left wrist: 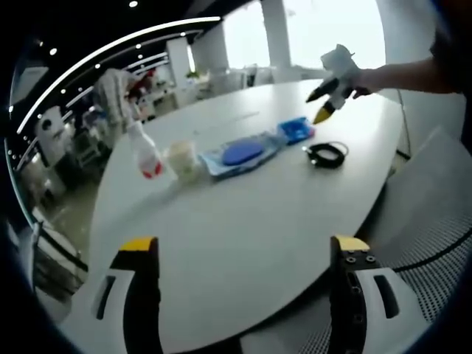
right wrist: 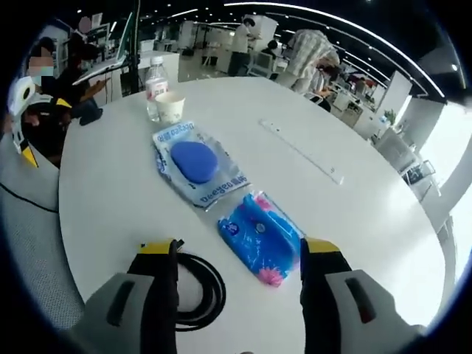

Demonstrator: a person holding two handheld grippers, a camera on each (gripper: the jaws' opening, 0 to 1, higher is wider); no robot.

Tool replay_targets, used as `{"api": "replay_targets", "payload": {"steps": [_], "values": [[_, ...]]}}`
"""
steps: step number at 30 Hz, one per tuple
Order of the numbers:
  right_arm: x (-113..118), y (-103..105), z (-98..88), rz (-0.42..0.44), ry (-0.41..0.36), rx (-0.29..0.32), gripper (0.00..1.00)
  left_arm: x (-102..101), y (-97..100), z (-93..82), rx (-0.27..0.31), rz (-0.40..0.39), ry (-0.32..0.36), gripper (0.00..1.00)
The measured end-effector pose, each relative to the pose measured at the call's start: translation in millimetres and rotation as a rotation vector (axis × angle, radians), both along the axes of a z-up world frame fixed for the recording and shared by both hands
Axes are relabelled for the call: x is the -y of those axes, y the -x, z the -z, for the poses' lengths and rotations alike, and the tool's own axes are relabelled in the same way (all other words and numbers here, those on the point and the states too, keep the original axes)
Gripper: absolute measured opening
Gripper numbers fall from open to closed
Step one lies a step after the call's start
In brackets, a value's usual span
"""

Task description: Arrange the tabletop items into an orderly group along one side of the table until the central work area is clear of visible clutter.

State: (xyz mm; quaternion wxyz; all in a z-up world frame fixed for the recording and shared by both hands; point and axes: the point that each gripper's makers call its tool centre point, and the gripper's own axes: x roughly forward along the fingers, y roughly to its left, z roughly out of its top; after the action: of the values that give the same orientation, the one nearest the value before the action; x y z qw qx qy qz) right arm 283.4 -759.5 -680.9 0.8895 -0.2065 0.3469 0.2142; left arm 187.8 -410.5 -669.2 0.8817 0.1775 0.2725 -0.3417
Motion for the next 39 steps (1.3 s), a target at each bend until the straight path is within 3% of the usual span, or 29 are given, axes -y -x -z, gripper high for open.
{"api": "replay_targets", "payload": {"steps": [13, 20, 39], "values": [[0.3, 16.9, 3.0, 0.051, -0.065, 0.027, 0.75, -0.8, -0.5, 0.2, 0.002, -0.007, 0.005, 0.93], [-3.4, 27.8, -4.8, 0.086, -0.126, 0.065, 0.80, -0.4, 0.0, 0.2, 0.004, -0.005, 0.007, 0.93], [-13.5, 62.3, -4.7, 0.147, -0.238, 0.087, 0.93, 0.6, -0.8, -0.8, 0.009, -0.003, 0.006, 0.93]]}}
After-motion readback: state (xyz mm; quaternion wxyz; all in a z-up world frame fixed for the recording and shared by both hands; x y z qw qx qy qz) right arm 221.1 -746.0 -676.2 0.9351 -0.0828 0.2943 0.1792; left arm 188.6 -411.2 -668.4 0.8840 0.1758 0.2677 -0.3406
